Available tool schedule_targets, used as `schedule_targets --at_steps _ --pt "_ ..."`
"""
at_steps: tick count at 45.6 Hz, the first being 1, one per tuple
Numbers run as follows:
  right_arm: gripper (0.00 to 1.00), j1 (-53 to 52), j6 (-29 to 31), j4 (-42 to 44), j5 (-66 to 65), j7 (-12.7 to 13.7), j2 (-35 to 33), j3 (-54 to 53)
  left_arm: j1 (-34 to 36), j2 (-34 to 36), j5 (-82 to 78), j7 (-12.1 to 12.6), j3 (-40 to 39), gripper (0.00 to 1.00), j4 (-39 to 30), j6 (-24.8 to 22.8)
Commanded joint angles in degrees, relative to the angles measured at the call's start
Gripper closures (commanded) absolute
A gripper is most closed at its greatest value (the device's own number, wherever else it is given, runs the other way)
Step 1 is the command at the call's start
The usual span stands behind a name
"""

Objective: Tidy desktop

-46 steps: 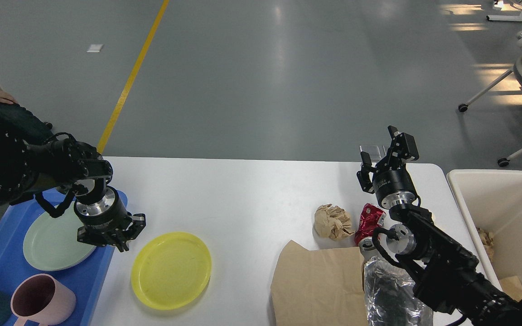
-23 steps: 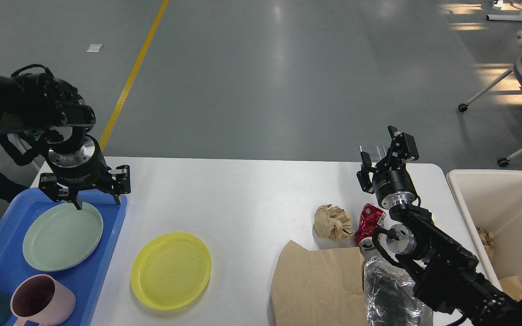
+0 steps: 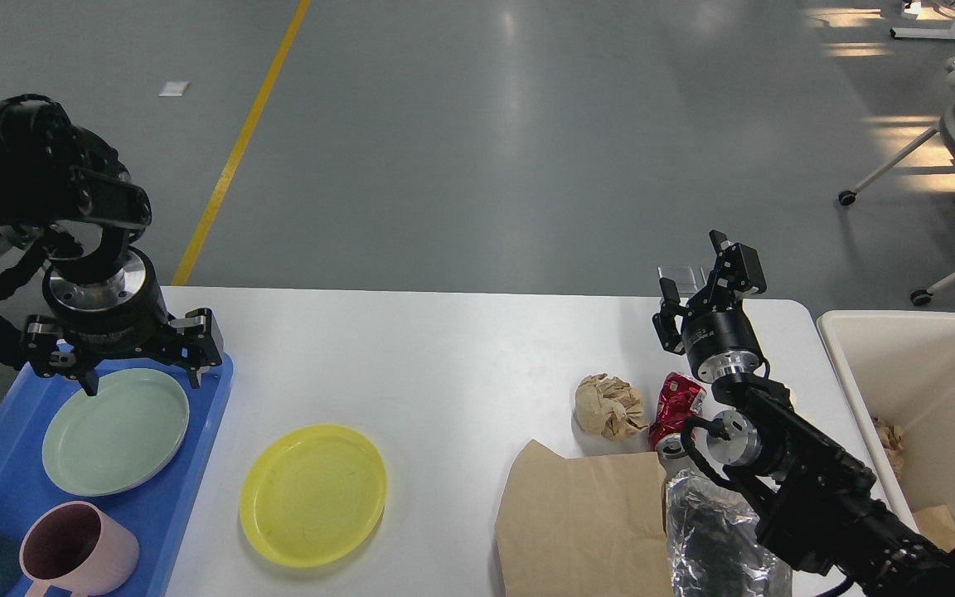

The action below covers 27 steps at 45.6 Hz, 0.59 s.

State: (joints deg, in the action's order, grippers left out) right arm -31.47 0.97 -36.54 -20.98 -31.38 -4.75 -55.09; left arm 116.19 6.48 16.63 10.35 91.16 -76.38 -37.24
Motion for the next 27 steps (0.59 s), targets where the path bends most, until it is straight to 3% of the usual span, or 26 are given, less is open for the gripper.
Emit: schedule_targets --at_steps 1,7,16,27 --pt "0.0 0.0 0.0 0.1 0.0 0.0 -0.1 0.1 -8.2 -2.7 -0.2 0.1 -2.1 0.04 4.6 6.6" --pt "0.0 0.0 0.0 0.0 0.0 0.0 0.0 0.0 -16.6 -3.9 -0.2 1.1 -3.8 0.04 9.8 11.8" --pt "0.0 0.0 0.0 0.0 0.0 0.0 0.0 0.0 -26.0 -5.8 -0.5 1.3 -6.6 0.04 16.7 12.2" --pt "0.0 0.0 0.0 0.0 0.0 0.0 0.0 0.0 -32.5 -5.8 -0.5 1.3 -6.8 0.04 22.4 12.9"
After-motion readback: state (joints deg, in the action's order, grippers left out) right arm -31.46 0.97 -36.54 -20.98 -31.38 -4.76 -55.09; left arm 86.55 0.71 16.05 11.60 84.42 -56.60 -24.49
